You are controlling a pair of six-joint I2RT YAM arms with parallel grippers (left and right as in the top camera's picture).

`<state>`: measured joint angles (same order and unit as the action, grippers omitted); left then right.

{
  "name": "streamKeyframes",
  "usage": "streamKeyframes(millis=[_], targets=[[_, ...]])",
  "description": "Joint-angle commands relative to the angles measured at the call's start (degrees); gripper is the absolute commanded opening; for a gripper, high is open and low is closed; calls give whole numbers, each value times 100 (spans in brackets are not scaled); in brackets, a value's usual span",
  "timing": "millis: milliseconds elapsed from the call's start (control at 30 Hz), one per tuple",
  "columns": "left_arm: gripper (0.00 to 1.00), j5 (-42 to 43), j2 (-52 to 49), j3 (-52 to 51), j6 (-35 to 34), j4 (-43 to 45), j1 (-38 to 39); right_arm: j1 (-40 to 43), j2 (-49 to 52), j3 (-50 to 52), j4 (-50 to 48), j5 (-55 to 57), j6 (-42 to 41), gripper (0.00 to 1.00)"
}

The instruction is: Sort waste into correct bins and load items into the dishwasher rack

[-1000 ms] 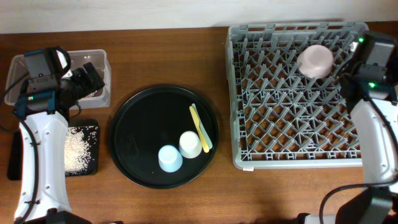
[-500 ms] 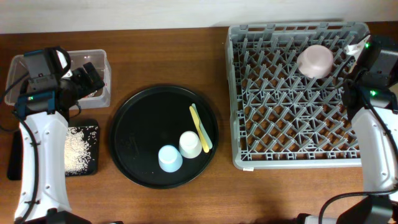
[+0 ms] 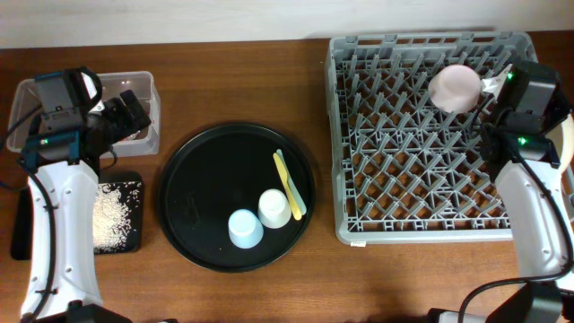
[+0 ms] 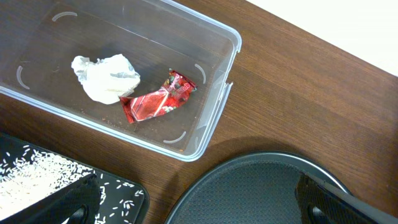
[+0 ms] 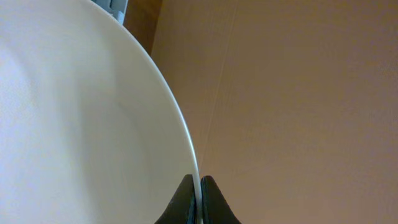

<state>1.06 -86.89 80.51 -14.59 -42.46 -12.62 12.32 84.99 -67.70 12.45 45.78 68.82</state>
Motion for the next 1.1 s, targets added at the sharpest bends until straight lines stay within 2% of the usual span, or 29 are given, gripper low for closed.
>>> streamKeyframes(millis=[0, 233, 300, 433, 467, 533, 567, 600, 633, 667, 800, 867, 933, 967, 1000, 1033, 1067], targets=[[99, 0, 24, 76, 4, 13, -20, -109, -39, 120, 129, -35, -192, 4], [99, 0, 24, 76, 7, 13, -20, -640, -39, 120, 258, -33, -1351, 5], [99, 0, 24, 76, 7, 13, -20, -887, -39, 120, 273, -35, -1539, 11], [99, 0, 24, 76, 7, 13, -20, -1602, -39, 120, 273, -35, -1644, 17], [99, 0, 24, 76, 4, 15, -20, -1792, -39, 120, 278, -35, -1902, 18], [99, 0, 24, 76, 4, 13, -20, -1989, -39, 120, 463, -37, -2393, 23], [99, 0, 24, 76, 4, 13, -20, -2024, -28, 120, 737, -79, -2848, 30], [99, 0, 24, 76, 7, 13, -20, -2004, -20, 122, 1001, -240, -3091, 31], [99, 0, 24, 76, 7, 15, -20, -1921, 7, 122, 1416, -743, -3318, 31], [99, 0, 24, 76, 7, 15, -20, -1853, 48, 127, 1587, -1119, -3414, 36], [100, 0, 24, 76, 7, 13, -20, -1834, 85, 120, 1563, -1412, -3565, 52], [99, 0, 24, 76, 4, 13, -20, -1827, 42, -20, 1576, -1412, -4417, 56], [99, 0, 24, 76, 7, 13, -20, -1821, -46, -308, 1880, -1622, -5051, 56], [99, 0, 24, 76, 7, 13, -20, -1759, -66, -490, 2111, -2105, -5390, 50], [99, 0, 24, 76, 7, 13, -20, -1674, -66, -590, 2273, -2446, -5707, 29], [99, 0, 24, 76, 7, 13, -20, -1539, -66, -645, 2389, -2874, -6098, 17], [99, 0, 24, 76, 7, 13, -20, -1287, -66, -654, 2468, -3528, -6555, 11]])
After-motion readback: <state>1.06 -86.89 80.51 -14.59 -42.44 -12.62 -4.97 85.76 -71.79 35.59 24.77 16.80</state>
